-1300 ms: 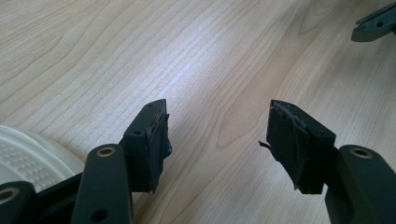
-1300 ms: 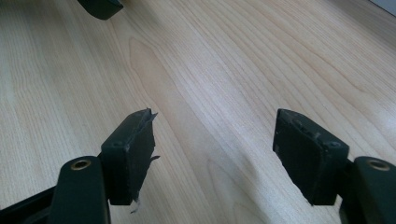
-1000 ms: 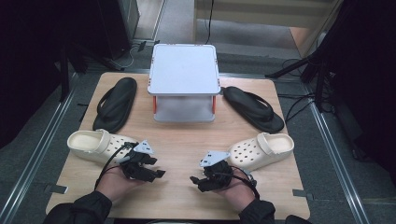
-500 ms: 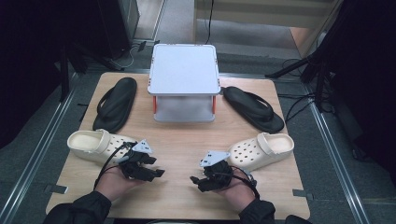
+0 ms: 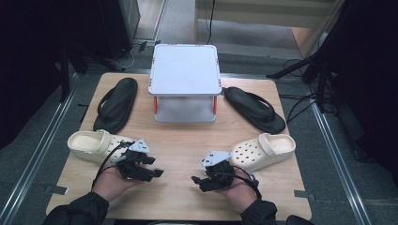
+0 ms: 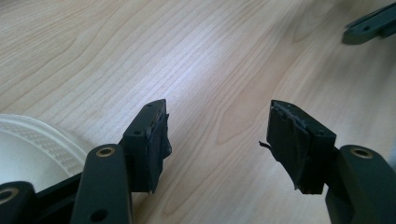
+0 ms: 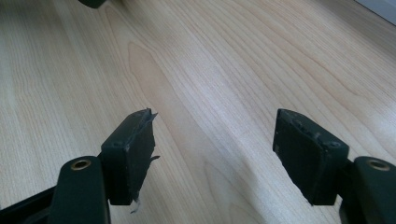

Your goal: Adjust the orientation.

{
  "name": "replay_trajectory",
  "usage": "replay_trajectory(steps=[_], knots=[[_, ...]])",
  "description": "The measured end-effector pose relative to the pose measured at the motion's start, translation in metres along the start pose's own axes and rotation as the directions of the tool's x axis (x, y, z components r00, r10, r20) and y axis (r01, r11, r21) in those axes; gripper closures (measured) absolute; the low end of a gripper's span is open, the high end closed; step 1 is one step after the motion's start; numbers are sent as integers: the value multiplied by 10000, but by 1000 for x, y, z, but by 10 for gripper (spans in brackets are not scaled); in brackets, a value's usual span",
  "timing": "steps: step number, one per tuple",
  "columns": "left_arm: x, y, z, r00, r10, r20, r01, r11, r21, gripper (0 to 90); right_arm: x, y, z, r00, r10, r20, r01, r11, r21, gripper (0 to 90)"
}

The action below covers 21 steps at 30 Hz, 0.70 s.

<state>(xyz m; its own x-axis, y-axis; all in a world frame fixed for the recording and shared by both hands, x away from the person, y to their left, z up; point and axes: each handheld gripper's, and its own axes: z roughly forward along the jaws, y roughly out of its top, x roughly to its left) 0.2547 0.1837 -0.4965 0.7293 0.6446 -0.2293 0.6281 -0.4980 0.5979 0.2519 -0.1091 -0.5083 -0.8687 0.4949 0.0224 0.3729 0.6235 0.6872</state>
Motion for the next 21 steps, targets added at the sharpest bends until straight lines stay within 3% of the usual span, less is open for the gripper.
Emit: replay_trajectory(steps=[12, 21], knots=[[5, -1, -17, 9988, -332, -373, 317, 9987, -395, 390, -3, 2, -1, 10000, 6, -85, -7, 9999, -128, 294], [8, -3, -29, 9969, -459, -637, 434, 9982, -402, 388, -3, 5, 0, 9997, -56, -225, 52, 9998, -172, 294]])
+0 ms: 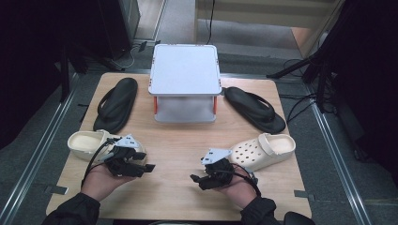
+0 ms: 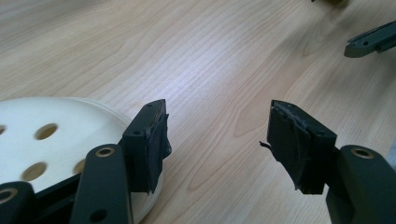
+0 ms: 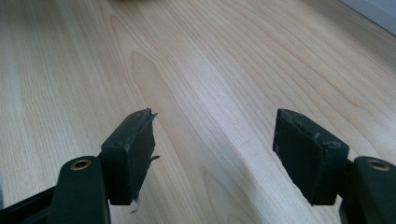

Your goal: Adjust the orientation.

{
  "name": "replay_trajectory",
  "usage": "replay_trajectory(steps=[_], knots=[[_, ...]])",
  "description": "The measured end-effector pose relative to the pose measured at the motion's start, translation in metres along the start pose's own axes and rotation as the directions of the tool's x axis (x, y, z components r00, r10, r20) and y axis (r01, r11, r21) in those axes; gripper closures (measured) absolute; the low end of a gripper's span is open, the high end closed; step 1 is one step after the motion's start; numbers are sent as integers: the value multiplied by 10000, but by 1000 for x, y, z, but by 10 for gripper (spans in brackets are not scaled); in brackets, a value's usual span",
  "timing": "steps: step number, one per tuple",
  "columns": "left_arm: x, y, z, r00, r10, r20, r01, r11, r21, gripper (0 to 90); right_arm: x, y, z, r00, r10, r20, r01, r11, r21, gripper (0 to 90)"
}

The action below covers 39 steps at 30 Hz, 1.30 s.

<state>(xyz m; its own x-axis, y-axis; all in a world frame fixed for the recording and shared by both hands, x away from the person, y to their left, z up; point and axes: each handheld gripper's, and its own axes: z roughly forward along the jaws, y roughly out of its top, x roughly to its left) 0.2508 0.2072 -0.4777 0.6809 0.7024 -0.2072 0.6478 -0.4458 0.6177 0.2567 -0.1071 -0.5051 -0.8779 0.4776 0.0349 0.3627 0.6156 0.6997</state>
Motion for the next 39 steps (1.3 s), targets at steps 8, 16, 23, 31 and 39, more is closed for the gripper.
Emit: replay_trajectory(steps=[8, 16, 23, 31, 39], knots=[[4, -2, -12, 9996, -266, -130, 265, 9996, -80, 389, 0, 3, 3, 9999, -67, -79, 67, 10000, 54, 293], [13, -3, -30, 9972, -473, -582, 455, 9985, -315, 393, 0, 6, 5, 9998, -24, -210, 24, 10000, -11, 290], [23, -3, -41, 9945, -782, -701, 754, 9963, -422, 400, 0, 8, 8, 9996, -138, -246, 140, 9999, 74, 290], [44, -3, -63, 9867, -1332, -929, 1275, 9898, -641, 402, 0, 9, 8, 9997, -89, -241, 91, 9999, 95, 290], [63, -4, -85, 9751, -1753, -1355, 1670, 9834, -709, 401, -1, 9, 8, 9998, -42, -199, 45, 9999, 133, 291]])
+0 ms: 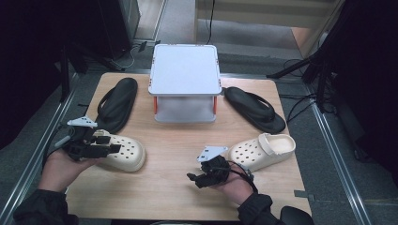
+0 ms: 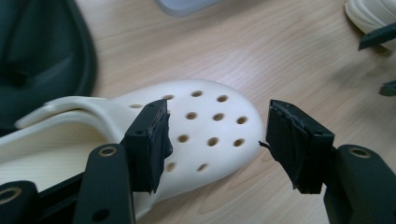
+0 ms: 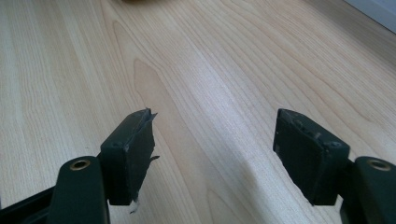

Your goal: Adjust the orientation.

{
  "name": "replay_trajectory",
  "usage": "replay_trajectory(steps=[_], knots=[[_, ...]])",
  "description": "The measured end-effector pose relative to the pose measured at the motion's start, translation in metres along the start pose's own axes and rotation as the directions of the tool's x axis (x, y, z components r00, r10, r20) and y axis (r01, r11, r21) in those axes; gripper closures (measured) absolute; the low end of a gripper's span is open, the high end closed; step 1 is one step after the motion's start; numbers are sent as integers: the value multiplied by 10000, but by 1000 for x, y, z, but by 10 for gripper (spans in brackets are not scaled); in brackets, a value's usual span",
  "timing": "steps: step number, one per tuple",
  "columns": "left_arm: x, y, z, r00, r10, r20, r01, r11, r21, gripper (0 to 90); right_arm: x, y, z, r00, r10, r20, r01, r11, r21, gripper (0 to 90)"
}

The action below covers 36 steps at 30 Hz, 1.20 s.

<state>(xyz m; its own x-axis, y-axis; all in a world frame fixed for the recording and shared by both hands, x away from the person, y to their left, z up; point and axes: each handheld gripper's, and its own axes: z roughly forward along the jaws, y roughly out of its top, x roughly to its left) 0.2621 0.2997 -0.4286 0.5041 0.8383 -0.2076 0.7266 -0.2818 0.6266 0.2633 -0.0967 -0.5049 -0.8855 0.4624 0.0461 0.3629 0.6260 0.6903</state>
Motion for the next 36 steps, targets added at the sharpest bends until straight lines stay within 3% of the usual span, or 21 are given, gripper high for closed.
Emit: replay_trajectory(steps=[4, 8, 12, 16, 18, 24, 27, 36], knots=[[15, 3, -7, 9978, -182, -632, 197, 9995, 237, 399, 0, 0, 0, 10000, 11, 28, -11, 10000, 25, 291], [23, 2, -4, 9959, -383, -815, 408, 9987, 300, 399, 0, 0, 0, 10000, 20, 36, -20, 10000, 19, 291], [30, -7, 8, 9939, -704, -850, 739, 9965, 391, 400, -1, 0, 0, 10000, -26, 74, 26, 10000, -26, 291], [33, -12, 22, 9927, -772, -925, 838, 9941, 696, 413, 0, 0, 0, 10000, -37, 53, 37, 10000, 28, 291], [35, -12, 29, 9949, -842, -556, 882, 9935, 726, 434, 0, 0, 0, 10000, -59, 63, 59, 10000, 10, 291], [34, -9, 35, 9968, -771, -188, 784, 9934, 840, 506, 0, 0, 1, 9999, -70, 73, 70, 10000, 38, 292], [37, -7, 38, 9927, -1204, 48, 1193, 9877, 1013, 566, 1, 0, 1, 9999, -102, 81, 102, 9999, 61, 292], [38, -4, 36, 9883, -1508, 243, 1469, 9820, 1188, 640, 1, 0, 0, 9999, -114, 110, 113, 9999, 33, 292]])
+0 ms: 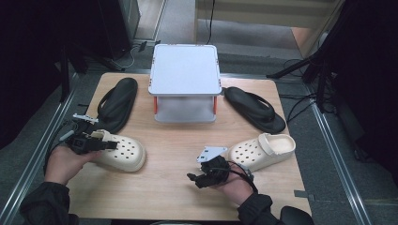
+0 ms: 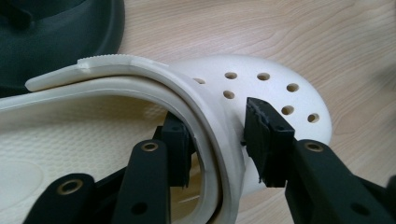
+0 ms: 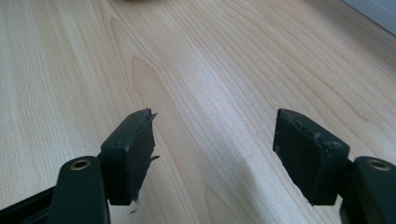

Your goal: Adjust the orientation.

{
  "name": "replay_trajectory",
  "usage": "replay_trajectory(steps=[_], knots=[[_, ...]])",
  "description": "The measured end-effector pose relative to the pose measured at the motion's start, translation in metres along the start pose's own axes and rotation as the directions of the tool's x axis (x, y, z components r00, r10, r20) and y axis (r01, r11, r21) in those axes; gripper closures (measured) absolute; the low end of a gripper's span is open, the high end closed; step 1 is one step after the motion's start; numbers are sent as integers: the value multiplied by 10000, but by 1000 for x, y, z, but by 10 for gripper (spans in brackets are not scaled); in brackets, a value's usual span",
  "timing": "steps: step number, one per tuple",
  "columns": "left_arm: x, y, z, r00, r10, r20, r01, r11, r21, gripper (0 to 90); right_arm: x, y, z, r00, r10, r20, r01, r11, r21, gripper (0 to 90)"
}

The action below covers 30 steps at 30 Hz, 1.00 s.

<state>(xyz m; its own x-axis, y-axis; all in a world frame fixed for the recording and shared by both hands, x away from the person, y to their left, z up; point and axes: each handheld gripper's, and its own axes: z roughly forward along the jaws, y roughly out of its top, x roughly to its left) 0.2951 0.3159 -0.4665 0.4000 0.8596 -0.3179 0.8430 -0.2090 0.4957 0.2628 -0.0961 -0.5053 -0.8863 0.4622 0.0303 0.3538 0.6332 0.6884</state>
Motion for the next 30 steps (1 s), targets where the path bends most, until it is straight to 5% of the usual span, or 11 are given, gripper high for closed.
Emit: replay_trajectory(steps=[7, 12, 18, 23, 30], knots=[[-7, 0, -16, 9993, 62, 369, -49, 9994, -345, 777, 0, 0, -1, 10000, 6, 22, -5, 10000, -20, 292], [-18, 2, -28, 9987, 486, -173, -493, 9978, -433, 785, 0, 0, -1, 10000, 32, 9, -32, 10000, -40, 293], [-40, 9, -41, 9952, 893, 393, -857, 9926, -862, 784, 0, 1, -3, 10000, -27, 44, 28, 9998, -206, 296], [-62, 26, -34, 9850, 1339, 1085, -1266, 9894, -712, 784, 0, 2, -7, 9999, -26, 110, 30, 9993, -370, 296], [-96, 47, -7, 9712, 1879, 1465, -1839, 9821, -407, 781, 2, 1, -20, 9998, 105, 164, -91, 9963, -852, 296]])
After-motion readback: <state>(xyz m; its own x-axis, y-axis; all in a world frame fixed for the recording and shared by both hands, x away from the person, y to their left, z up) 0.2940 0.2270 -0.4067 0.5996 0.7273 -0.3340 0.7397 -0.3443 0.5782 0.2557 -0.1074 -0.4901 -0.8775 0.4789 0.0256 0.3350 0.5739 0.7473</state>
